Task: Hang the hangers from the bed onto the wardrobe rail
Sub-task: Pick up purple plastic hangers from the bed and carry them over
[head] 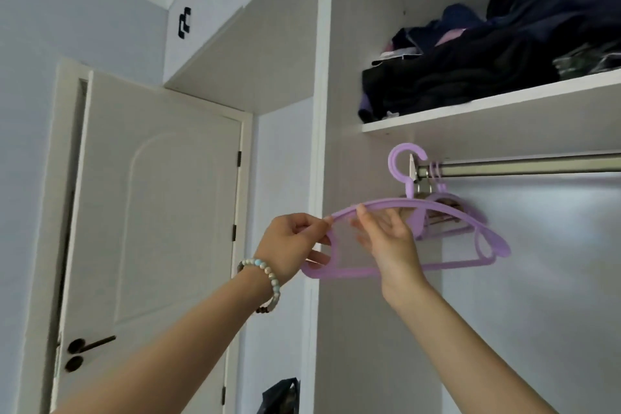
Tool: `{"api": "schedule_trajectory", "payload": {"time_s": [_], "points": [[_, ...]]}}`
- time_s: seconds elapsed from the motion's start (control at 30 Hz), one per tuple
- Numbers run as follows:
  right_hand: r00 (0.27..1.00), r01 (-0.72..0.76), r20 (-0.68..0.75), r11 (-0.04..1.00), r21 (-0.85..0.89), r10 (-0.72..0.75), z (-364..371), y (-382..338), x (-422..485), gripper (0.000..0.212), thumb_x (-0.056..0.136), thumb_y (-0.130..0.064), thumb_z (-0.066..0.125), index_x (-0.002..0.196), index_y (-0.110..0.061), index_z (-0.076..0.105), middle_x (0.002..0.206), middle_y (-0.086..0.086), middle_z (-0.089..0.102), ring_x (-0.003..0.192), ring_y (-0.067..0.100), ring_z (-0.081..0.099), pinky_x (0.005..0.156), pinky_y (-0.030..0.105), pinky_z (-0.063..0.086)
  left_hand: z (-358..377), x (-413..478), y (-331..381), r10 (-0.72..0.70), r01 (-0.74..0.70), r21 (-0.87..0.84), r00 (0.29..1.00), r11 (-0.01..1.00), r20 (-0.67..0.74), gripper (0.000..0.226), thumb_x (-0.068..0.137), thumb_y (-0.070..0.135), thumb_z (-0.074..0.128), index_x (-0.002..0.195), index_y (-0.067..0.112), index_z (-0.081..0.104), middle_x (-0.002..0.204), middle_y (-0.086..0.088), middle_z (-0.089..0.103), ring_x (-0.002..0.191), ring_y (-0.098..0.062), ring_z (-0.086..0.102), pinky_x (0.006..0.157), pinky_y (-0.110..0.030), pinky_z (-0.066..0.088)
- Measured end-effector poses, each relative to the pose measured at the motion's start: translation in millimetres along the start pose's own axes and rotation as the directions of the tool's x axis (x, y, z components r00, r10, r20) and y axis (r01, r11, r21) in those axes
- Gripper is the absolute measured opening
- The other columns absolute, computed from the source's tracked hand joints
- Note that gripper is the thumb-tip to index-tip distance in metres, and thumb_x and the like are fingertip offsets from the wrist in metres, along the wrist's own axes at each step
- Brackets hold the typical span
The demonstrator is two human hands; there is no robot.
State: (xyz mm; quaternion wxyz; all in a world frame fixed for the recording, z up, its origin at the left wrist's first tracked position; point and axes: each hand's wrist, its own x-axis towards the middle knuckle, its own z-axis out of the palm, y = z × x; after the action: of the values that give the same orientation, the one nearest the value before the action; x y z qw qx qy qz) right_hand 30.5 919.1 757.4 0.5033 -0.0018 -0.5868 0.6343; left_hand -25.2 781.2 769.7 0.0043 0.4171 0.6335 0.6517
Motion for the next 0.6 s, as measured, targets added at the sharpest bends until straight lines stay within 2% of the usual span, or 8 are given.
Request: {"api": "schedule_trajectory", "payload": {"time_s": [0.03, 0.13, 0.17, 0.23, 0.27, 0.4, 0.53, 0.6], "points": [[0.999, 0.031, -0.013, 0.999, -0.038, -0.031, -13.5, 2.0, 10.5, 0.049, 0.086, -0.025, 0.066, 0.128, -0.007, 0.047, 0.105, 0.001, 0.070, 0.095, 0.011, 0.065, 0.094, 0.032, 0.050, 16.7, 8.4, -0.2, -0.001, 0.001, -0.011, 1.000, 1.000, -0.008, 0.028, 0.089, 0.028, 0.059, 0.088, 0.001, 0.067, 0.077, -0.006, 0.070, 0.052, -0.019, 0.064, 0.054, -0.025, 0.056], [0.995, 0.091, -0.032, 0.992, -0.092, -0.095, -46.6, 5.1, 37.6, 0.074, 0.087, -0.024, 0.065, 0.147, -0.015, 0.024, 0.128, 0.000, 0.052, 0.105, 0.005, 0.054, 0.083, 0.012, 0.044, 59.2, 32.7, -2.5, -0.004, 0.003, -0.020, 0.999, 1.000, -0.042, 0.029, 0.089, 0.028, 0.059, 0.088, 0.000, 0.067, 0.079, -0.007, 0.070, 0.049, -0.017, 0.064, 0.051, -0.023, 0.054], [0.993, 0.104, -0.037, 0.989, -0.110, -0.108, -56.0, 6.8, 46.9, 0.078, 0.087, -0.024, 0.065, 0.149, -0.019, 0.018, 0.135, -0.002, 0.045, 0.115, 0.005, 0.049, 0.088, 0.013, 0.042, 71.3, 40.7, -3.7, -0.003, 0.002, -0.018, 0.999, 1.000, -0.049, 0.028, 0.089, 0.028, 0.059, 0.087, 0.002, 0.068, 0.079, -0.006, 0.071, 0.049, -0.017, 0.064, 0.050, -0.022, 0.053], [0.990, 0.128, -0.032, 0.974, -0.188, -0.136, -73.2, 10.7, 65.5, 0.083, 0.086, -0.031, 0.065, 0.151, -0.026, 0.013, 0.151, -0.004, 0.029, 0.135, 0.007, 0.033, 0.109, 0.026, 0.032, 93.7, 56.2, -4.5, -0.003, 0.002, -0.029, 0.999, 1.000, -0.049, 0.026, 0.089, 0.028, 0.059, 0.081, 0.005, 0.067, 0.076, -0.005, 0.070, 0.048, -0.017, 0.062, 0.048, -0.021, 0.050], [0.989, 0.134, -0.023, 0.963, -0.235, -0.144, -81.2, 11.9, 74.5, 0.084, 0.085, -0.036, 0.064, 0.150, -0.027, 0.012, 0.156, -0.005, 0.021, 0.141, 0.009, 0.025, 0.115, 0.033, 0.025, 104.4, 63.3, -3.8, -0.006, 0.004, -0.043, 0.999, 0.999, -0.043, 0.025, 0.089, 0.027, 0.059, 0.080, 0.005, 0.067, 0.074, -0.004, 0.069, 0.047, -0.017, 0.061, 0.047, -0.020, 0.049], [0.990, 0.134, -0.010, 0.944, -0.301, -0.144, -110.9, 11.5, 109.1, 0.086, 0.085, -0.044, 0.061, 0.151, -0.030, 0.007, 0.158, -0.006, 0.012, 0.145, 0.011, 0.014, 0.118, 0.040, 0.020, 137.7, 88.4, 1.8, 0.046, -0.045, -0.016, 0.999, 0.999, 0.023, 0.007, 0.087, 0.010, 0.062, 0.081, 0.010, 0.065, 0.066, -0.007, 0.063, 0.047, -0.014, 0.059, 0.048, -0.018, 0.051], [0.996, 0.083, 0.004, 0.958, -0.276, -0.085, -131.6, 13.9, 145.1, 0.086, 0.082, -0.050, 0.062, 0.150, -0.032, 0.012, 0.158, -0.004, 0.016, 0.145, 0.015, 0.017, 0.116, 0.043, 0.023, 161.3, 116.0, 4.3, 0.099, -0.103, 0.060, 0.992, 0.993, 0.078, 0.020, 0.086, -0.002, 0.054, 0.092, 0.014, 0.065, 0.074, -0.006, 0.066, 0.061, -0.014, 0.064, 0.068, -0.023, 0.055], [0.999, 0.045, 0.004, 0.959, -0.281, -0.045, -137.3, 17.4, 160.6, 0.086, 0.081, -0.054, 0.061, 0.150, -0.034, 0.013, 0.158, -0.002, 0.018, 0.144, 0.018, 0.021, 0.115, 0.044, 0.026, 172.9, 128.4, 4.8, 0.126, -0.131, 0.122, 0.991, 0.984, 0.049, 0.020, 0.087, 0.002, 0.054, 0.090, 0.019, 0.065, 0.074, 0.000, 0.066, 0.066, -0.012, 0.061, 0.066, -0.014, 0.051]]}}
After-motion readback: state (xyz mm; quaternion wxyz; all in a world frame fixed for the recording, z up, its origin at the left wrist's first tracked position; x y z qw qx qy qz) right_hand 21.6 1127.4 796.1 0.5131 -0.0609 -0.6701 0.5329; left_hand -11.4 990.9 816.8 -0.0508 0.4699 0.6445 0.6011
